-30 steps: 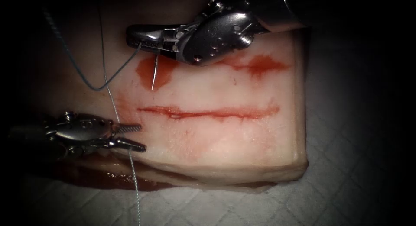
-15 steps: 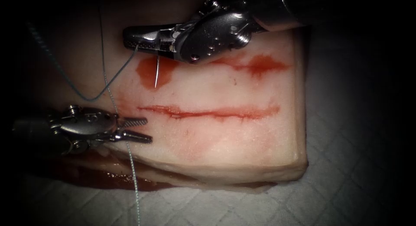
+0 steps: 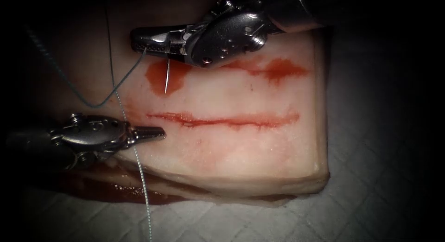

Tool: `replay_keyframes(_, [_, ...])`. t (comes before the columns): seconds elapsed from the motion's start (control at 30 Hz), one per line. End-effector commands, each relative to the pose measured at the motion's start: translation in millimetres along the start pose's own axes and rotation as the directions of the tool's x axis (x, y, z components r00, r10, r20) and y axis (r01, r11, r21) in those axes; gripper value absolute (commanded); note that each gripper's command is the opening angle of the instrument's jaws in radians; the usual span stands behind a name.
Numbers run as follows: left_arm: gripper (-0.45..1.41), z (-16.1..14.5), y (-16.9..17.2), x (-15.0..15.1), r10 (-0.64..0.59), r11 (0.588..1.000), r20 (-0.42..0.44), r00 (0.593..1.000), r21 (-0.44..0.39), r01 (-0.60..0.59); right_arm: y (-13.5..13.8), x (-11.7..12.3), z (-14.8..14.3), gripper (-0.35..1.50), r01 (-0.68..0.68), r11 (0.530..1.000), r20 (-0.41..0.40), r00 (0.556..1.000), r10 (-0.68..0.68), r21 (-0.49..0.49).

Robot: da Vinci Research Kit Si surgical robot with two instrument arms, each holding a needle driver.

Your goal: Wound Closure

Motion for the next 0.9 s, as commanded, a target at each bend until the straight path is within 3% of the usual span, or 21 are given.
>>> replay_keyframes(0.03, [-0.45, 1.0, 0.1, 0.3, 0.000, 1.000, 0.003, 1.000, -0.003, 0.000, 0.0, 0.5, 1.0, -0.35, 0.004, 1.000, 0.003, 1.000, -0.004, 0.004])
replay_keyframes(0.33, [-0.45, 2.5, 0.8, 2.0, -0.004, 0.996, -0.035, 0.999, -0.086, 0.001, -0.1, 0.7, 1.3, -0.35, 0.006, 0.999, 0.010, 1.000, -0.005, -0.043])
replay_keyframes(0.47, [-0.45, 2.7, 0.9, 3.3, -0.004, 0.997, -0.079, 0.997, -0.073, -0.001, -0.1, 0.7, 1.4, -0.35, 0.012, 0.999, 0.014, 1.000, -0.011, -0.049])
replay_keyframes(0.6, [-0.45, 2.8, 0.9, 3.5, -0.028, 0.998, -0.084, 0.996, -0.061, 0.023, 0.0, 0.6, 1.4, -0.35, 0.056, 0.993, 0.020, 0.998, -0.054, -0.107])
replay_keyframes(0.9, [-0.45, 2.3, 0.7, 3.9, -0.044, 0.998, -0.099, 0.994, -0.048, 0.040, 1.3, 0.8, 2.0, -0.35, 0.078, 0.990, 0.017, 0.997, -0.077, -0.118])
